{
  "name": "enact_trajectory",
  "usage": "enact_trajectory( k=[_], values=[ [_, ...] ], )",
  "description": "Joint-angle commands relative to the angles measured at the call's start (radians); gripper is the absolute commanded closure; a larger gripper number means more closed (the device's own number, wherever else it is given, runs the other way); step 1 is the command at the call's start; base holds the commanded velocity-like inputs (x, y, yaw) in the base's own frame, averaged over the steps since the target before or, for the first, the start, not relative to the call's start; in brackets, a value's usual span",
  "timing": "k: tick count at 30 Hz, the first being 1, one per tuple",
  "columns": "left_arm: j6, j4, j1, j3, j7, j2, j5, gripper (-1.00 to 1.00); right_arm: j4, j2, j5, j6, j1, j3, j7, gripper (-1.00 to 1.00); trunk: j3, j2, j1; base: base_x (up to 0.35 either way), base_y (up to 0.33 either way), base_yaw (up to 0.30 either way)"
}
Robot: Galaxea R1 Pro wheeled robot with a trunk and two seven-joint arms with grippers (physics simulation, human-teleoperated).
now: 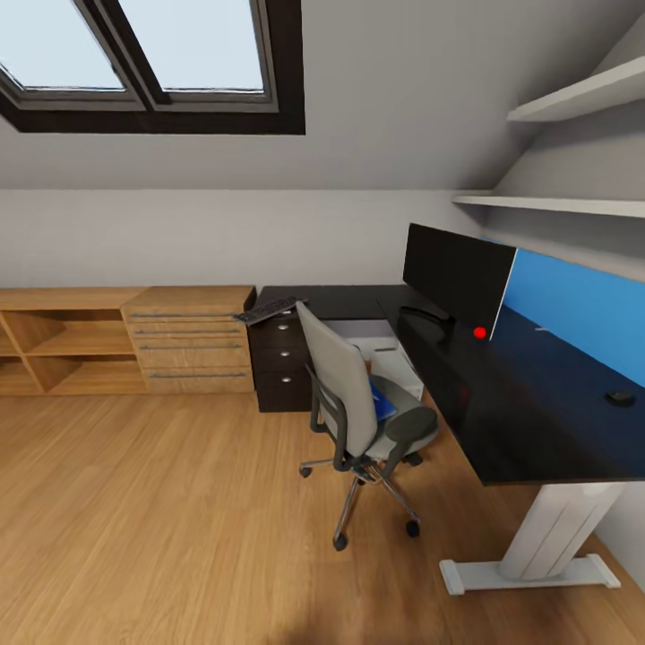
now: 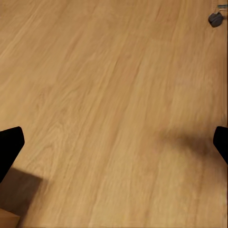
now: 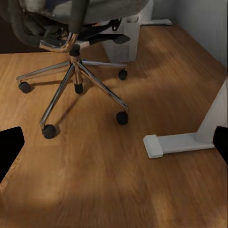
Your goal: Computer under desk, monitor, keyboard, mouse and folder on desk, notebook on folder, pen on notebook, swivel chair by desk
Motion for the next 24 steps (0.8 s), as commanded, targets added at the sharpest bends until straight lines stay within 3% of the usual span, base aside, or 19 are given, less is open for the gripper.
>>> enact_trajectory(
  k=[1, 4, 8, 13, 16, 20, 24],
  values=[
    [0.039, -0.037, 0.0, 0.002, -0.003, -0.005, 0.008, -1.0, -0.022, 0.001, -0.005, 0.001, -0.008, -0.002, -0.006, -1.0, -0.004, -0.008, 0.004, 0.0, 0.0, 0.0],
    [0.175, -0.155, 0.0, 0.001, -0.002, -0.013, 0.008, -1.0, -0.091, 0.007, -0.028, 0.037, -0.034, -0.006, -0.021, -1.0, -0.014, -0.029, 0.015, 0.0, 0.0, 0.0],
    [0.382, -0.333, 0.0, 0.001, -0.002, -0.019, 0.009, -1.0, -0.179, 0.023, -0.07, 0.152, -0.075, -0.008, -0.034, -1.0, -0.026, -0.057, 0.031, 0.0, 0.0, 0.0],
    [0.637, -0.535, -0.011, 0.0, -0.004, -0.024, 0.01, -1.0, -0.246, 0.034, -0.098, 0.387, -0.157, -0.008, -0.04, -1.0, -0.042, -0.092, 0.05, 0.0, 0.0, 0.0],
    [0.757, -0.628, -0.046, 0.0, -0.004, -0.027, 0.013, -1.0, -0.264, 0.037, -0.1, 0.548, -0.221, -0.008, -0.044, -1.0, -0.051, -0.113, 0.061, 0.0, 0.0, 0.0],
    [0.882, -0.679, -0.137, 0.001, -0.009, -0.03, 0.022, -1.0, -0.27, 0.035, -0.099, 0.766, -0.322, -0.008, -0.045, -1.0, -0.064, -0.141, 0.077, 0.0, 0.0, 0.0],
    [0.961, -0.626, -0.249, 0.001, -0.013, -0.033, 0.048, -1.0, -0.244, 0.026, -0.102, 0.961, -0.447, -0.008, -0.044, -1.0, -0.076, -0.169, 0.092, 0.0, 0.0, 0.0]
  ],
)
